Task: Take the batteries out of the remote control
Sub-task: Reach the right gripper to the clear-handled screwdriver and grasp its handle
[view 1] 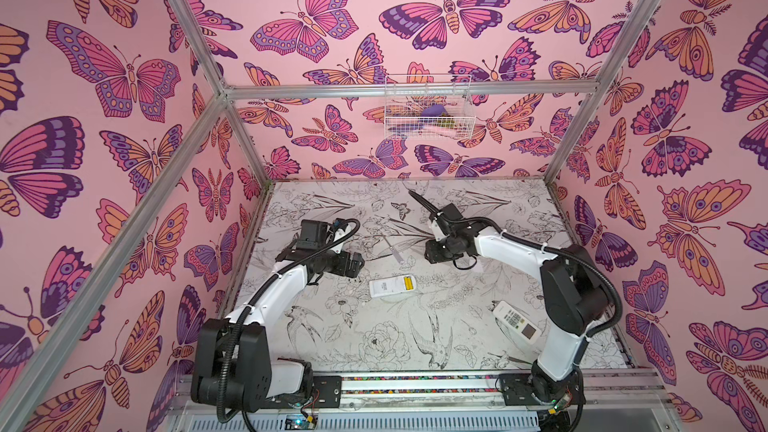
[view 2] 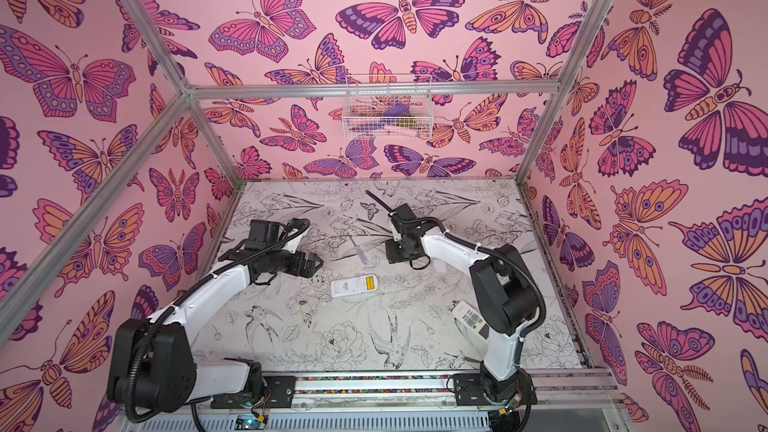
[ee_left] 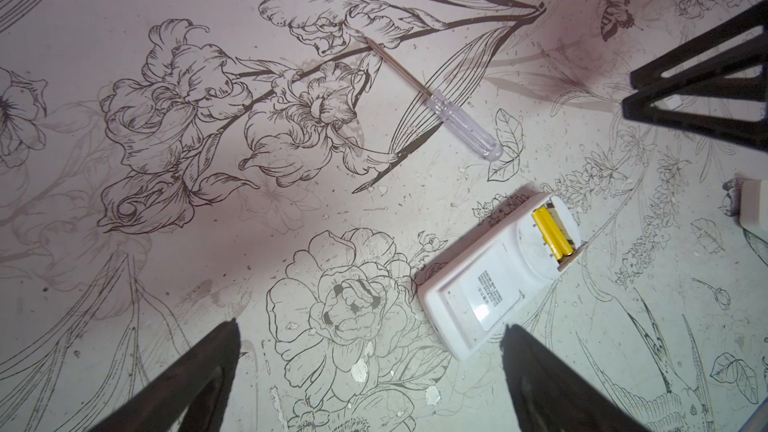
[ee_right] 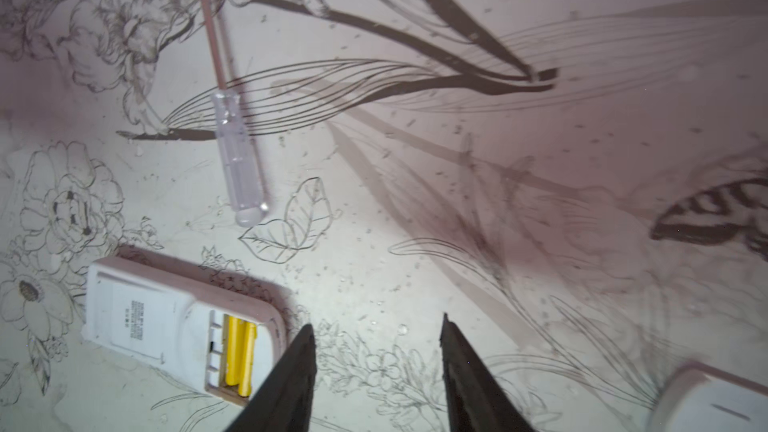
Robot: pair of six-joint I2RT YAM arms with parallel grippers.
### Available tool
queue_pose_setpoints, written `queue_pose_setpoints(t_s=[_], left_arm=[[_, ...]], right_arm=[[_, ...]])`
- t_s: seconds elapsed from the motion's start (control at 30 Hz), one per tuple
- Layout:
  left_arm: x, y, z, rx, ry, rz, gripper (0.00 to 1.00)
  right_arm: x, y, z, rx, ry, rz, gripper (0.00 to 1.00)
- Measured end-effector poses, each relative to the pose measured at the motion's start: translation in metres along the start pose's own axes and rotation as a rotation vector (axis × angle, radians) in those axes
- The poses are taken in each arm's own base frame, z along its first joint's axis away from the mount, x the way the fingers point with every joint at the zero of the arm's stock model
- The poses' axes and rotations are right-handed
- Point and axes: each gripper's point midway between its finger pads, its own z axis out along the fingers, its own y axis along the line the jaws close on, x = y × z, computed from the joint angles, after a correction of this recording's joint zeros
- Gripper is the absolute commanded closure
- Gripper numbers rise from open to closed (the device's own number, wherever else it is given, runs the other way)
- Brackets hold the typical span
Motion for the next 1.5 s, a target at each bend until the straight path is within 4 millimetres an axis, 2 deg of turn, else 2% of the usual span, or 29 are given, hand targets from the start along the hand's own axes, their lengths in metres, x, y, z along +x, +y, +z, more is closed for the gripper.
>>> queue_pose_setpoints(t_s=[0.17,0.3,0.83,1.07,1.5], left_arm=[[-0.001,0.0,-0.001,0.0,-0.004,0.002,0.0],[-0.001,-0.001,-0.002,0.003,-0.006,0.002,0.0],[-0.004,-0.003,-0.007,0.003,-0.023,0.011,0.0],[-0.004,-0.003,-0.007,0.002,-0.021,0.015,0.0],[-0.005,-0.003,-0.008,0.002,-0.025,0.02,0.0]], right_arm=[[-0.011,0.043,0.021,-0.04,0.011,-0.097,0.44],[-0.017,0.06,0.032,-0.053,0.015,-0.131,0.45],[-0.024,0.064,0.065,-0.04,0.061,-0.147,0.63],[-0.017,0.061,0.077,-0.034,0.086,-0.155,0.69],[-0.017,0.058,0.075,-0.022,0.073,-0.202,0.88]])
